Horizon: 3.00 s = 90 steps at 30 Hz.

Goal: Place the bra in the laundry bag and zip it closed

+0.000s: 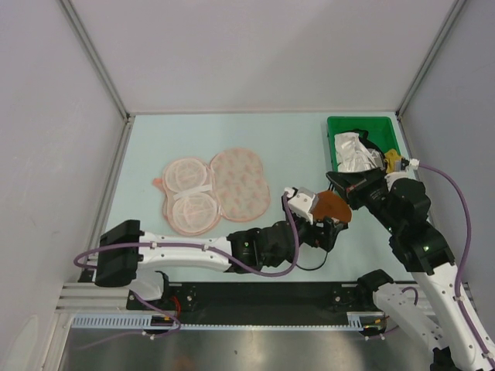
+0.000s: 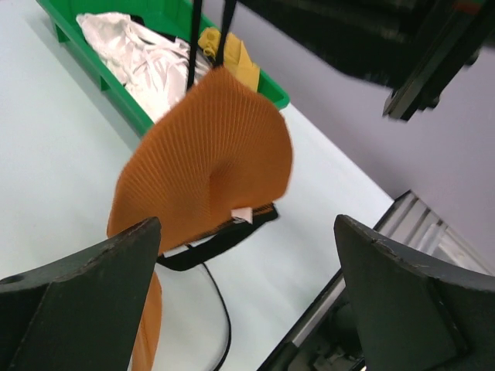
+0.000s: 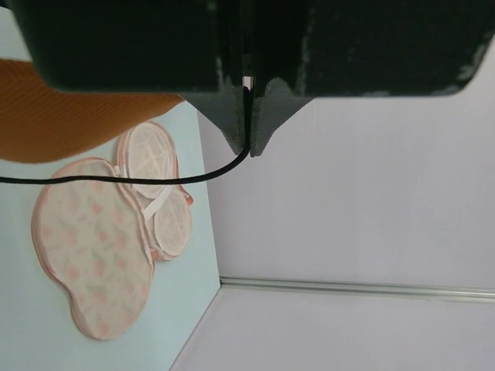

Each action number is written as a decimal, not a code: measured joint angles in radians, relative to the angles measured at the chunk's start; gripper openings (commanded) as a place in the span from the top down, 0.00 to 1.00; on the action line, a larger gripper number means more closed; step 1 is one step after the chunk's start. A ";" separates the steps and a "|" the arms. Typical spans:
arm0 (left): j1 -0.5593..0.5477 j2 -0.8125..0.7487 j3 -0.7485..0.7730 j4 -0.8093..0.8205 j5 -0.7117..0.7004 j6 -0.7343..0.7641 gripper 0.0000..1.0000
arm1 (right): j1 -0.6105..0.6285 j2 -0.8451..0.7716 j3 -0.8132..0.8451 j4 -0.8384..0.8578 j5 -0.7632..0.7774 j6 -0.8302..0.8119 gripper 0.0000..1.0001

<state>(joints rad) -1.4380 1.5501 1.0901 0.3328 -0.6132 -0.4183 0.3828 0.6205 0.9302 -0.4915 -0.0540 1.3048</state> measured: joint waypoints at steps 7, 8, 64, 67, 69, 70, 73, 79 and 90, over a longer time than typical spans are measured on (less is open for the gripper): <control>-0.018 0.089 0.166 -0.045 -0.129 -0.027 0.01 | 0.000 -0.016 0.002 -0.020 0.013 0.014 1.00; -0.025 0.115 0.201 -0.056 -0.163 -0.028 0.01 | 0.000 -0.016 0.002 -0.024 0.017 0.018 1.00; 0.276 -0.327 0.180 -0.960 -0.025 -0.153 1.00 | 0.214 -0.131 -0.482 0.386 -0.387 -0.685 0.11; 0.276 -0.327 0.180 -1.003 -0.045 -0.216 1.00 | 0.445 -0.071 -0.526 0.468 -0.296 -0.764 0.00; 0.276 -0.328 0.180 -1.025 -0.052 -0.259 1.00 | 0.610 0.003 -0.528 0.545 -0.201 -0.836 0.00; 0.276 -0.329 0.180 -1.033 -0.054 -0.274 1.00 | 0.691 0.040 -0.528 0.589 -0.144 -0.871 0.00; 0.276 -0.342 0.180 -1.052 -0.056 -0.320 1.00 | 0.883 0.176 -0.529 0.720 0.051 -0.974 0.00; 0.276 -0.424 0.158 -1.065 -0.056 -0.378 1.00 | 1.046 0.486 -0.521 0.940 0.426 -1.136 0.05; 0.276 -0.571 0.100 -1.128 -0.058 -0.458 1.00 | 1.030 0.696 -0.426 1.219 0.577 -1.202 0.12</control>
<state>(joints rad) -1.1618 0.9787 1.1904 -0.7952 -0.6712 -0.8761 1.4124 1.3167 0.5045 0.7273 0.5232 0.1024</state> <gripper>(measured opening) 0.092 0.896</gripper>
